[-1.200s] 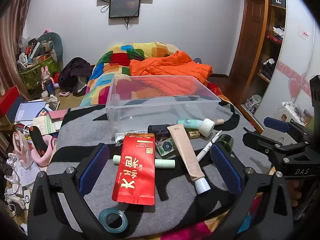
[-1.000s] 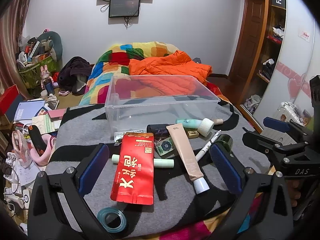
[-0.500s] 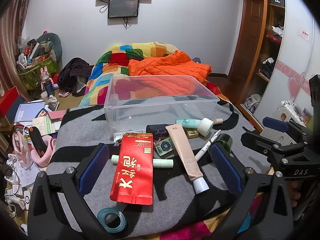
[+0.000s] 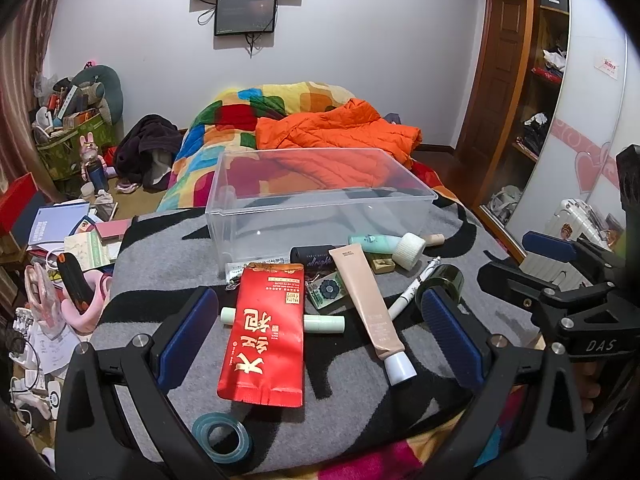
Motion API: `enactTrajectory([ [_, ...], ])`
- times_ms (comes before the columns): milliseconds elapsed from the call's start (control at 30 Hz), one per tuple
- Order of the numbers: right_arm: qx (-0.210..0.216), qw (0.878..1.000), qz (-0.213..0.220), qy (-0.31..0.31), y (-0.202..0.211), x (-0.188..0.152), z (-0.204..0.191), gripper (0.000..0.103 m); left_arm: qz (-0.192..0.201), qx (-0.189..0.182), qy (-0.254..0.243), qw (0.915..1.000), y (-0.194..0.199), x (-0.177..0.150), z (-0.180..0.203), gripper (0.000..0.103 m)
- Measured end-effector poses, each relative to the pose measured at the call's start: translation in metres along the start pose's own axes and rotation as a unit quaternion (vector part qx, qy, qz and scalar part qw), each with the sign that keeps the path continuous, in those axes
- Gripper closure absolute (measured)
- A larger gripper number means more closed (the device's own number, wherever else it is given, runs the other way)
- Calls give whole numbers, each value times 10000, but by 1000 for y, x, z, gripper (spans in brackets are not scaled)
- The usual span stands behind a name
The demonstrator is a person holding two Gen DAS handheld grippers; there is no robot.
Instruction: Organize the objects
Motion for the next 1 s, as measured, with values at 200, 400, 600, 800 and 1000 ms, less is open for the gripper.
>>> enactTrajectory([
  [200,0,10000,7,3,0,0,0,0,25,3,1,10000,1,0,1,0],
  [400,5,10000,23,36,1,0,-3,0,12,-10,7,10000,0,1,1,0],
  [600,51,10000,20,36,1,-1,-3,0,24,-8,-1,10000,0,1,1,0],
  [800,44,10000,16,38,2,-1,-3,0,-6,-36,-8,10000,1,0,3,0],
  [1000,70,10000,28,54,5,-1,-7,0,-87,-105,19,9999,5,-3,1,0],
])
Point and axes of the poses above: each gripper's, at about its wrist camera, not at the fingertips, and y roughly against the way its jaws point, z to its right, x to its top, the point moved 7 cm from there along -y, roughly the way its jaws point, and after that the axes turned 13 degrees about y, right-handed, at the moved point
